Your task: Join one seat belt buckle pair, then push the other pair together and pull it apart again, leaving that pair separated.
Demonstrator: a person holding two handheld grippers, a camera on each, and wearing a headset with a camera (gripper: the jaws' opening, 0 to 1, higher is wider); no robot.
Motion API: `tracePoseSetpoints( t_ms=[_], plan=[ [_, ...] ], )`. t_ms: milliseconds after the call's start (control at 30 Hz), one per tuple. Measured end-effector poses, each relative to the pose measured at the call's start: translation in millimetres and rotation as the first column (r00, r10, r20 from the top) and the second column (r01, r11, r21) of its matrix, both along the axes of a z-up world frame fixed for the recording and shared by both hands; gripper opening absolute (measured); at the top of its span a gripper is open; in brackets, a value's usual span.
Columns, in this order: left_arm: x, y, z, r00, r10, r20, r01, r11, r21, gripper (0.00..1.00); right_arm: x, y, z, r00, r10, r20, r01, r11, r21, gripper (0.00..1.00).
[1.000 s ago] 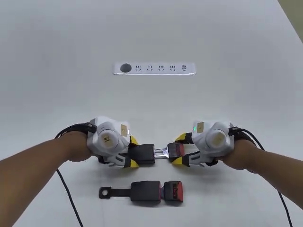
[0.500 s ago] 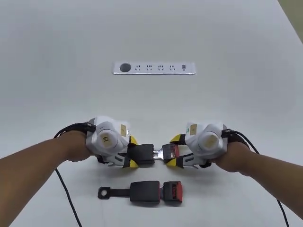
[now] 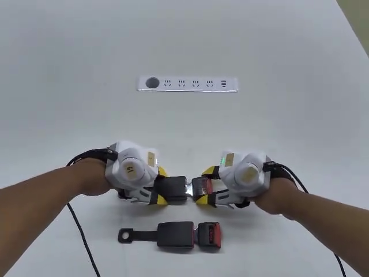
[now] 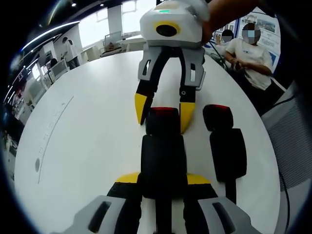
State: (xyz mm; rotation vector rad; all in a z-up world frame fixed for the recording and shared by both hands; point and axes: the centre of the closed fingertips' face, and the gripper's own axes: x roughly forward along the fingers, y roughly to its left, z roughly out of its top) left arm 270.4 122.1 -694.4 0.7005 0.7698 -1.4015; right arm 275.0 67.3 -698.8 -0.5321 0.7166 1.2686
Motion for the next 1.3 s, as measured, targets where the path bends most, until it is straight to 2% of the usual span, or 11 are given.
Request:
tracePoseSetpoints(
  t_ms=[333, 567, 1300],
  plan=[
    [0.1, 0.2, -0.6, 1.0, -0.001, -0.002, 0.001, 1.0, 0.0, 0.33, 1.2, 3.7, 0.7, 0.999, -0.031, -0.007, 0.031, 0.999, 0.008, 0.33],
    [0.3, -0.8, -0.4, 1.0, -0.01, -0.002, 0.01, 1.0, 0.008, 0.33, 2.6, 4.8, 0.6, 1.0, -0.022, -0.006, 0.022, 1.0, 0.002, 0.33],
    [-0.4, -1.2, 1.9, 1.0, 0.015, -0.003, -0.015, 0.999, -0.04, 0.35, 2.3, 5.5, 2.8, 1.0, -0.015, -0.008, 0.016, 1.0, 0.024, 0.34]
  ],
)
